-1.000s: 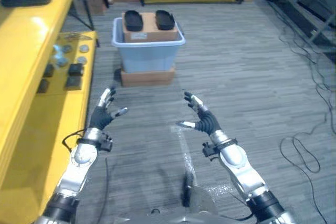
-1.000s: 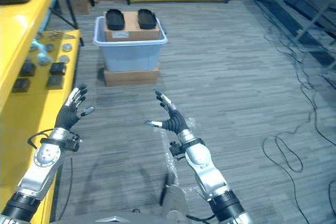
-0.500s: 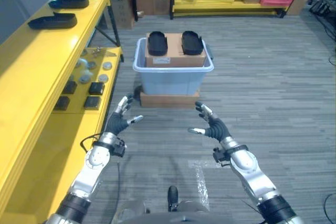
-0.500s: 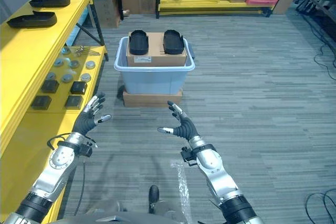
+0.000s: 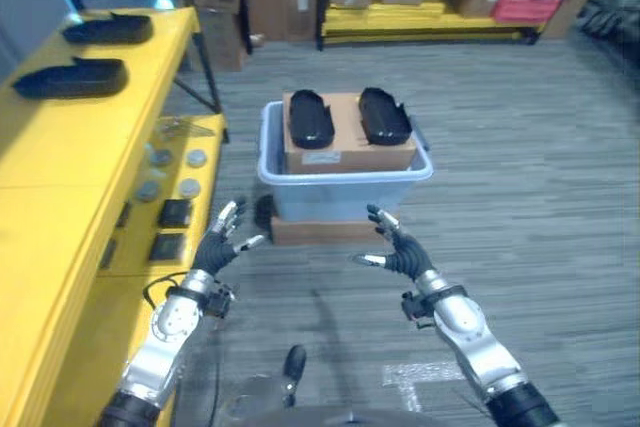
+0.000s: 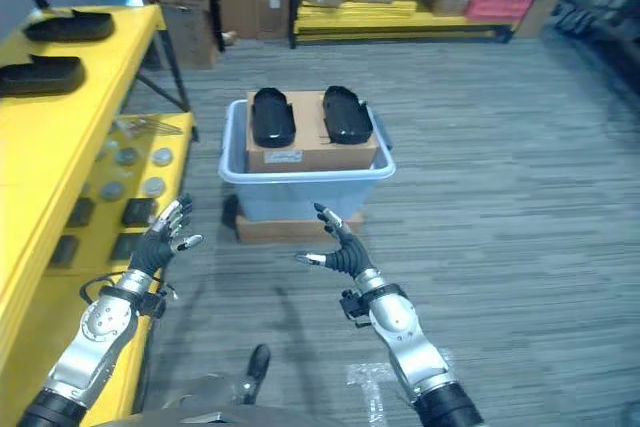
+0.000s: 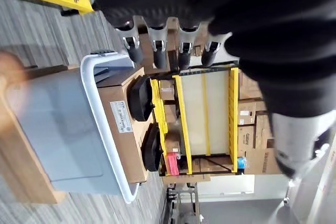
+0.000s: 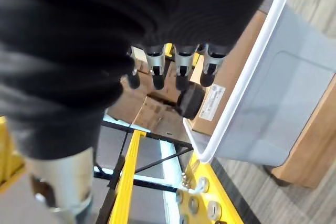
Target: Move parts from the plastic box to the shelf.
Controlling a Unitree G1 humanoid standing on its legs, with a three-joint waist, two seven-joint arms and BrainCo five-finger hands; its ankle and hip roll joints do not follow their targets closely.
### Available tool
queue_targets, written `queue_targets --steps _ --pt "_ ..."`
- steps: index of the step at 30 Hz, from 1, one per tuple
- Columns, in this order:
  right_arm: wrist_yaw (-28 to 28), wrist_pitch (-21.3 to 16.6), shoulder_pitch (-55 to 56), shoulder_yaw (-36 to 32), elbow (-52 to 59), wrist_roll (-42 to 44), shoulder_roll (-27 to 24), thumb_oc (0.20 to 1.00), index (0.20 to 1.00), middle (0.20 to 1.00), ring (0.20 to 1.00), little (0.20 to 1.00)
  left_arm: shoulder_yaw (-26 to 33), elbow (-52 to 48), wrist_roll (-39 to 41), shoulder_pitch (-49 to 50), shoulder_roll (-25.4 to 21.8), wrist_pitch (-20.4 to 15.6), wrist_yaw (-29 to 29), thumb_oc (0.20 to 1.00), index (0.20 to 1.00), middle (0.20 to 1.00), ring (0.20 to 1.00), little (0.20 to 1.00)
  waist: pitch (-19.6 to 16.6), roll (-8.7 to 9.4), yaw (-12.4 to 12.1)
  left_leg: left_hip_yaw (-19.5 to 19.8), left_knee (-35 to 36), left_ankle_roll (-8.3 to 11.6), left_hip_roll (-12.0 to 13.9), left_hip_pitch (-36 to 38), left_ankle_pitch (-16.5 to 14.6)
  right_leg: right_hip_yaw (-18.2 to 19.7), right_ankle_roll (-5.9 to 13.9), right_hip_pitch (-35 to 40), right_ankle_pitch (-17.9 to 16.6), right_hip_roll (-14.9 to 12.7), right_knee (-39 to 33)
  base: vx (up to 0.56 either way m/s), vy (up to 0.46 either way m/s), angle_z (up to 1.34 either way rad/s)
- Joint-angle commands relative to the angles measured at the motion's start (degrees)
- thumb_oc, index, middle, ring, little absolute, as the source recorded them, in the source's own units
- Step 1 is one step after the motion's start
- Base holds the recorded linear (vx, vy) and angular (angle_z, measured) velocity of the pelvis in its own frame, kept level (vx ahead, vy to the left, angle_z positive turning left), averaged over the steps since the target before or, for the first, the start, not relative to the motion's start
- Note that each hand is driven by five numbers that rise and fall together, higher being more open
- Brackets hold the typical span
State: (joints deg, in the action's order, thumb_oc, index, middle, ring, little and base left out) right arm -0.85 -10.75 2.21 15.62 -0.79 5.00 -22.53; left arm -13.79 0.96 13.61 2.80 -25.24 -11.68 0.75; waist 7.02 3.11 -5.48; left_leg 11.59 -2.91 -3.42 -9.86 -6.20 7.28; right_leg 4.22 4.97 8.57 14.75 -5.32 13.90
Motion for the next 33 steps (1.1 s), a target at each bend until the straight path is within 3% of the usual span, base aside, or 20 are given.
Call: queue_targets --steps 1,2,4,5,9,10,15,18,22,23,24,25,26,28,29,30,33 --pt "-1.07 -2.3 -4.42 0.32 2.0 -0.14 -1.02 1.0 1.0 1.0 1.0 1.0 0.88 -4.04 -0.36 -1.21 -0.7 -2.85 0.08 1.0 1.0 1.0 1.0 1.0 0.19 -0.52 -1.39 0.29 -2.15 -1.24 1.21 1.52 -7.12 -0.21 3.07 -5.54 -17.06 2.3 8.38 0.04 0.07 -0.29" --pt "-1.25 -2.17 -4.6 0.49 2.01 -0.08 -1.02 1.0 1.0 1.0 1.0 1.0 0.75 -4.05 -0.27 -1.77 -1.08 -2.74 0.26 1.0 1.0 1.0 1.0 1.0 1.24 -1.08 -0.77 0.2 -2.9 -1.55 1.5 1.79 -7.26 -0.25 3.68 -7.83 -20.08 2.67 12.08 0.19 0.113 -0.18" --pt "-1.61 -2.01 -4.92 0.52 2.15 -0.17 -0.47 1.0 1.0 1.0 1.0 1.0 1.31 -4.13 -0.64 -2.34 -1.38 -2.81 0.29 1.0 1.0 1.0 1.0 1.0 1.84 -2.45 -0.19 -0.15 -3.19 -1.7 3.13 4.5 -9.66 -4.4 2.92 -12.41 -18.76 -1.14 13.85 0.21 0.061 0.04" --pt "-1.61 -1.99 -4.92 0.54 2.16 -0.17 -0.49 1.0 1.0 1.0 1.0 1.0 1.33 -4.12 -0.64 -2.33 -1.36 -2.82 0.28 1.0 1.0 1.0 1.0 1.0 1.84 -2.44 -0.08 -0.05 -3.17 -1.67 3.13 4.56 -9.77 -4.53 2.86 -12.36 -18.58 -1.15 13.95 0.16 -0.002 0.07" --pt "-1.77 -1.86 -4.62 -0.23 2.89 0.31 -0.85 1.0 1.0 1.0 1.0 1.0 1.63 -4.33 -0.24 -1.78 -1.23 -2.99 -0.29 1.0 1.0 1.0 1.0 1.0 1.34 -2.48 1.43 0.15 -1.39 -1.13 4.17 8.16 -11.99 -6.65 1.63 -13.67 -16.11 -1.4 4.61 0.26 -0.08 -0.01" --pt "-1.22 -1.71 -4.55 -0.6 2.66 0.49 -1.06 1.0 1.0 1.0 1.0 1.0 1.52 -4.17 -0.61 -1.79 -0.92 -2.85 -0.22 1.0 1.0 1.0 1.0 1.0 1.21 -1.71 2.75 0.61 -0.24 -0.46 4.49 11.93 -14.47 -6.06 2.52 -15.67 -17.75 -0.88 -5.47 0.32 -0.134 0.09" --pt "-1.15 -1.42 -4.02 -0.55 1.6 0.97 -1.03 1.0 1.0 1.0 1.0 1.0 1.33 -3.49 -1.62 -2.75 -0.45 -3.05 0.0 1.0 1.0 1.0 1.0 1.0 1.91 -0.87 4.23 1.47 -1.64 0.41 4.86 14.63 -16.8 -3.62 4.05 -18.14 -23.4 -1.07 -11.13 0.26 -0.18 0.01" --pt "-2.06 -1.46 -2.98 -0.47 1.53 1.35 -1.41 1.0 1.0 1.0 1.0 1.0 0.68 -2.96 -1.95 -3.36 -0.07 -3.33 -0.24 1.0 1.0 1.0 1.0 1.0 1.22 -0.81 4.81 2.68 -2.26 1.45 6.23 16.37 -17.77 -2.49 4.49 -17.59 -24.24 -1.33 -13.27 0.3 -0.306 0.31" --pt "-2.92 -1.7 -1.97 0.37 1.04 2.55 -2.01 1.0 1.0 1.0 1.0 1.0 0.3 -2.18 -1.32 -2.45 1.09 -3.29 -0.09 1.0 1.0 1.0 1.0 1.0 -0.67 -1.41 4.72 4.23 -4.88 3.9 9.17 16.07 -15.28 -3.26 2.34 -14.47 -22.59 0.48 -13.81 0.21 -0.279 0.27" --pt "-2.95 -1.76 -2.08 0.51 1.06 3.3 -2.23 1.0 1.0 1.0 1.0 1.0 0.29 -2.05 -0.73 -2.44 1.27 -3.29 -0.14 1.0 1.0 1.0 1.0 1.0 -0.46 -1.6 4.66 4.27 -8.58 4.65 9.21 14.55 -13.19 -3.77 1.73 -13.39 -21.97 0.81 -14.02 0.14 -0.364 0.13" --pt "-2.57 -1.68 -2.65 0.3 0.52 4.42 -3.05 1.0 1.0 1.0 1.0 1.0 0.14 -1.68 0.0 -2.53 1.46 -2.95 0.15 1.0 1.0 1.0 1.0 1.0 1.21 -1.26 4.05 3.75 -20.23 6.11 8.07 8.79 -6.57 -4.84 0.33 -11.06 -20.91 0.55 -13.96 0.07 -0.334 -0.02" --pt "-2.29 -1.58 -2.76 -0.01 0.54 4.9 -3.44 1.0 1.0 1.0 1.0 1.0 0.35 -1.88 0.54 -2.47 1.5 -2.88 0.27 1.0 1.0 1.0 1.0 1.0 2.3 -0.84 3.74 3.51 -26.15 6.43 6.67 5.38 -4.55 -5.02 -0.25 -10.32 -20.67 0.39 -13.84 0.07 -0.249 -0.05" --pt "-2.3 -1.57 -2.77 0.0 0.53 4.9 -3.42 1.0 1.0 1.0 1.0 1.0 0.36 -1.89 0.57 -2.47 1.47 -2.86 0.26 1.0 1.0 1.0 1.0 1.0 2.17 -1.17 3.8 3.56 -26.79 6.29 6.95 5.21 -5.27 -5.15 -0.18 -10.18 -20.31 0.71 -13.88 0.04 -0.144 -0.04" --pt "-1.55 -1.34 -3.04 -0.4 0.0 4.95 -4.22 1.0 1.0 1.0 1.0 1.0 0.89 -1.94 0.82 -2.21 1.59 -2.94 0.54 1.0 1.0 1.0 1.0 1.0 3.09 -0.19 3.43 -0.41 -32.22 6.23 6.6 1.4 -5.31 -6.03 -0.94 -8.49 -19.82 0.23 -14.44 0.09 -0.196 0.0" --pt "-0.21 -1.11 -2.87 -1.47 -0.53 3.37 -4.91 1.0 1.0 1.0 1.0 1.0 0.92 -1.92 1.02 -2.24 1.98 -2.9 0.36 1.0 1.0 1.0 1.0 1.0 3.42 0.27 3.19 -5.74 -30.84 6.06 8.06 -1.48 -6.99 -7.6 -1.26 -6.96 -19.15 -0.06 -14.96 0.09 -0.167 0.04" --pt "-0.18 -1.11 -2.85 -1.47 -0.53 3.33 -4.91 1.0 1.0 1.0 1.0 1.0 0.9 -1.92 1.03 -2.24 2.0 -2.9 0.35 1.0 1.0 1.0 1.0 1.0 3.42 0.26 3.06 -5.88 -30.77 6.02 8.09 -1.36 -7.07 -7.48 -1.24 -6.91 -19.12 -0.07 -15.01 0.11 -0.12 0.15" --pt "0.93 -1.02 -2.16 -3.92 -1.24 2.2 -5.27 1.0 1.0 1.0 1.0 1.0 0.76 -1.95 0.59 -2.51 1.93 -2.72 -0.61 1.0 1.0 1.0 1.0 1.0 2.49 -0.23 2.94 -11.9 -17.02 3.9 5.21 -0.56 -12.09 -8.87 -0.39 -5.64 -18.66 0.7 -16.02 0.1 -0.015 0.08"
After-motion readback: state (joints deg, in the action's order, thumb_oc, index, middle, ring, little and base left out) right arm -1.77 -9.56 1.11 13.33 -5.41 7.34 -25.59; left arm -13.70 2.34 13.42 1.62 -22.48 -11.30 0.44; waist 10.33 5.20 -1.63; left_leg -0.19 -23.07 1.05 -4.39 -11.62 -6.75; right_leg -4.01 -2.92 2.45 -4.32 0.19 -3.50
